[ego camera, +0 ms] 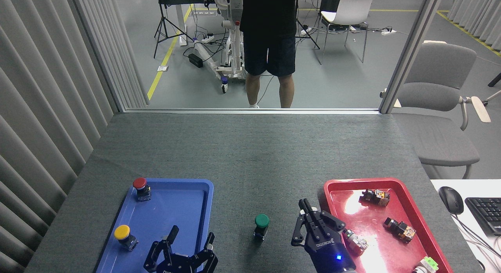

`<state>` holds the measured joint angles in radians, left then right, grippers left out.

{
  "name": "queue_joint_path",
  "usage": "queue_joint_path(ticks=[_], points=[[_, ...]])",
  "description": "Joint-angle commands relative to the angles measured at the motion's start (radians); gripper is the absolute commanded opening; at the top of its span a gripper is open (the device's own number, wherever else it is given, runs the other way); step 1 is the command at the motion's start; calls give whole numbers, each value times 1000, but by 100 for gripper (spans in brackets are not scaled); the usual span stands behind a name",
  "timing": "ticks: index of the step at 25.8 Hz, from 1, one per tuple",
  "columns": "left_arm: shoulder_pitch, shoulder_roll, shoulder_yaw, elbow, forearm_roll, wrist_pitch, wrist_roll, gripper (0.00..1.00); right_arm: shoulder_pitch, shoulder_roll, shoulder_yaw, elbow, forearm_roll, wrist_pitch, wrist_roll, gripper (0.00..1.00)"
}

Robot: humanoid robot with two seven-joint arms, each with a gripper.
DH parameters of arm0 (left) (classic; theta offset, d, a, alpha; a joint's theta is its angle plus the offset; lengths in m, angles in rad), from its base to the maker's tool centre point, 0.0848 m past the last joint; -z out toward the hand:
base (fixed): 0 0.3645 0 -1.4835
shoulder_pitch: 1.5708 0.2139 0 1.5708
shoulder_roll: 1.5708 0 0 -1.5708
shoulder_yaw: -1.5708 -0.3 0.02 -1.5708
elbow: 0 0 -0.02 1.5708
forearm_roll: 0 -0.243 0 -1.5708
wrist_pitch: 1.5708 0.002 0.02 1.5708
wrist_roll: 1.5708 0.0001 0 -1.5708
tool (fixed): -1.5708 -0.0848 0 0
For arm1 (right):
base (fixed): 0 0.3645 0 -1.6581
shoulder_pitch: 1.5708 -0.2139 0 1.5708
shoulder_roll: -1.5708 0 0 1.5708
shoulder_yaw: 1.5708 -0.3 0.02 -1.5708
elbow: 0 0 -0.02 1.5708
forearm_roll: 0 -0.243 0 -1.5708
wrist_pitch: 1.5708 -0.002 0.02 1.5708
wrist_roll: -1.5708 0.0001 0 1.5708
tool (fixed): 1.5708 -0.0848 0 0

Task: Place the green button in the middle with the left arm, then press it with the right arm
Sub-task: 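Move the right hand over the green button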

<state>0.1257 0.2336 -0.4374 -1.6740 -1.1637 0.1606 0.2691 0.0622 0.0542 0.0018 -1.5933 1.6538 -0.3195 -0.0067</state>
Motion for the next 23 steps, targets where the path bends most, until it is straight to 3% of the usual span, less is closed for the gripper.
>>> queue_joint_path(ticks=[1, 7, 16, 23], points=[[-14, 7, 28, -3, 58, 4, -8, 99, -28, 7, 53, 67, 3, 0, 19, 0], [-18, 0, 28, -3, 64, 5, -27, 99, -91, 13, 89, 148, 3, -1, 97, 0], [-63, 7, 39, 22, 110, 14, -44, 99, -108, 12, 99, 190, 4, -1, 99, 0], [-72, 19, 115, 48, 121, 4, -42, 99, -113, 12, 107, 217, 1, -16, 90, 0]])
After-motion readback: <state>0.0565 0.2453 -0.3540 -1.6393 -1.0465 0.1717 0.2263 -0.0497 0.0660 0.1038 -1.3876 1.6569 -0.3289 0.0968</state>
